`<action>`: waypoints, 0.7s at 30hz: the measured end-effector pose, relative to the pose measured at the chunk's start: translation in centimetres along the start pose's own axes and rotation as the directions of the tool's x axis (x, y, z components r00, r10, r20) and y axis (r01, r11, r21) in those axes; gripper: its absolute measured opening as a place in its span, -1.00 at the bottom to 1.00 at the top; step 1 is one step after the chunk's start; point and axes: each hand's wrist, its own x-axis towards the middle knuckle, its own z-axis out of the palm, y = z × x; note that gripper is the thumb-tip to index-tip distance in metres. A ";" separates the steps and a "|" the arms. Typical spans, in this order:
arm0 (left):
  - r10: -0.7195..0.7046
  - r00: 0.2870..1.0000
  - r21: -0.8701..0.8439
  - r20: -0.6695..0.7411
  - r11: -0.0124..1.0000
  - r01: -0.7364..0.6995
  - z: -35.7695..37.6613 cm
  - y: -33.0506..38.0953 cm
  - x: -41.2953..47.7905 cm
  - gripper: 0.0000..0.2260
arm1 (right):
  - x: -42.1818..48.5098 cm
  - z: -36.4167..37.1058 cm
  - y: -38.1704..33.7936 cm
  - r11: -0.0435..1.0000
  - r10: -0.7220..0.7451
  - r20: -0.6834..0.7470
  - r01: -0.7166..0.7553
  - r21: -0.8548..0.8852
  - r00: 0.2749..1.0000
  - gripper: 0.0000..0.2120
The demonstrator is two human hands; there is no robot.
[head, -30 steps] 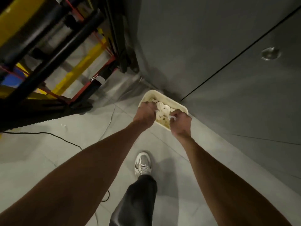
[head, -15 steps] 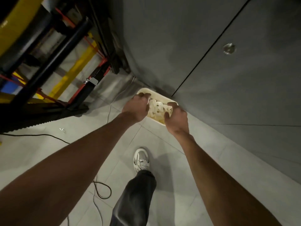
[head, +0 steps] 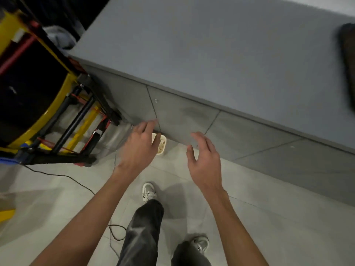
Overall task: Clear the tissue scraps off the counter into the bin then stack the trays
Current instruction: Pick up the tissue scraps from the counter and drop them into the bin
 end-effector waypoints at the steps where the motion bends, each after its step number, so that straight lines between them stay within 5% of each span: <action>1: 0.024 0.999 -0.016 -0.023 1.000 -0.025 -0.9 2.6 -1.3 -0.64 | -1.2 -3.1 0.3 1.000 -0.008 -0.042 0.008 -0.005 0.999 -0.64; 12: 0.297 0.952 -0.190 -0.068 0.933 -0.304 -2.4 31.2 -12.1 -0.59 | -14.6 -34.5 9.0 0.980 0.100 -0.360 -0.155 -0.126 0.928 -0.64; 21: 0.556 0.829 -0.250 0.061 0.813 -0.527 4.9 51.7 -12.4 -0.63 | -20.8 -50.9 20.3 0.906 0.279 -0.613 -0.414 -0.088 0.740 -0.68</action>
